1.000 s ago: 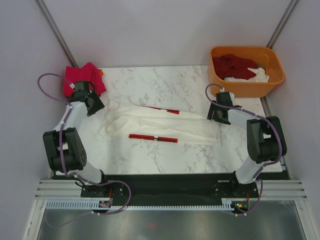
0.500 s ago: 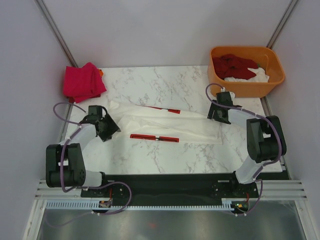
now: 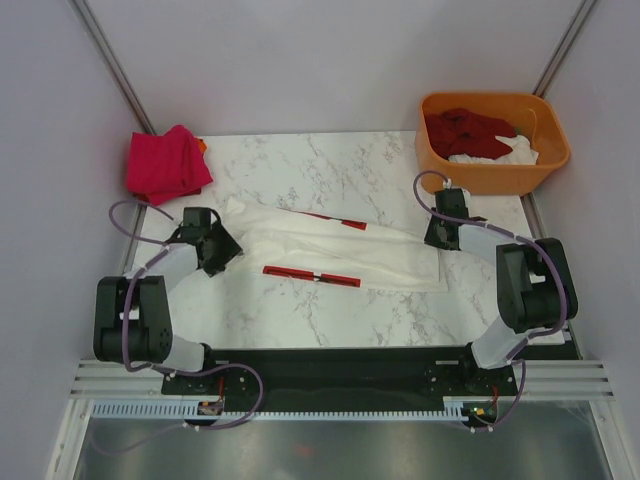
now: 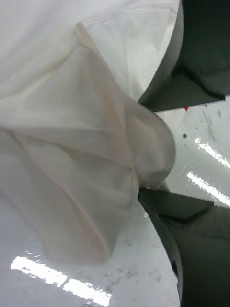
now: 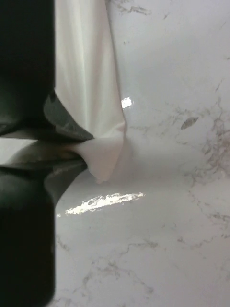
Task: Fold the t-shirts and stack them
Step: Fold the tshirt
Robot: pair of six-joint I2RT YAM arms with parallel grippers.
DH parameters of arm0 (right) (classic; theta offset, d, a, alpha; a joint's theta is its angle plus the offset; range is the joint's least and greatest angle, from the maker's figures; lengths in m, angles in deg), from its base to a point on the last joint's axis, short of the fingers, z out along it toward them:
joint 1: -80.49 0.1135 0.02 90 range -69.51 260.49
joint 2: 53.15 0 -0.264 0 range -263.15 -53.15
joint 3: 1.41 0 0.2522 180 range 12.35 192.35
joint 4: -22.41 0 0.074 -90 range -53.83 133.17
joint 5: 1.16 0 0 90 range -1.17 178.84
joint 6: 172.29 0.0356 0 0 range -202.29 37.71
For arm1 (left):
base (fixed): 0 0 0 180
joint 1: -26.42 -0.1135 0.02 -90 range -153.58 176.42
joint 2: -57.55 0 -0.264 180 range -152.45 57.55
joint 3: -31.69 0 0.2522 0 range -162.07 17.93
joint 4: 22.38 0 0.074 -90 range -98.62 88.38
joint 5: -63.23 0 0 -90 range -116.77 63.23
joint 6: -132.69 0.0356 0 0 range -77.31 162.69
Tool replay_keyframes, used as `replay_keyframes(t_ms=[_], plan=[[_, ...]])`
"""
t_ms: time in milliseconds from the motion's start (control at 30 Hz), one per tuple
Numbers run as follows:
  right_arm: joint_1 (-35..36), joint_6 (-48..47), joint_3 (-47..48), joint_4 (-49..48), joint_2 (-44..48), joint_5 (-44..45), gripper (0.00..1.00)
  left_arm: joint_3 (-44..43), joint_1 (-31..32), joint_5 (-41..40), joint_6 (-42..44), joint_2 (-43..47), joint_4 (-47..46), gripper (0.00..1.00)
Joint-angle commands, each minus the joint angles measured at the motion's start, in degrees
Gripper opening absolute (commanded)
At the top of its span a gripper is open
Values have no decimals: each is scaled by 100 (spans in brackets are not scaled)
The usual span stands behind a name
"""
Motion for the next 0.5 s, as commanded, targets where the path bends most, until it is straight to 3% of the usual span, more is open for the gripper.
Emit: replay_keyframes(t_ms=[0,33,100,133,333,433,467], plan=[[-24,153,-251,420,-241,-766,18,-205,-19,-562,90,-715,-170,66],[-6,171,-295,376,-223,-960,11,-311,-19,-571,186,-856,-179,37],[-15,276,-348,340,-179,-1390,0,-618,-19,-615,231,-1285,-188,16],[-15,303,-418,279,-118,-1871,0,-724,-19,-615,274,-1427,-179,2],[38,749,-1093,121,391,-3333,0,-1795,314,-519,607,-2007,-109,2],[388,1398,-1595,-124,1006,-3625,0,-2936,446,-212,958,-2516,153,2],[703,1645,-1718,-195,1356,-3617,0,-3636,482,233,1038,-2997,216,2]])
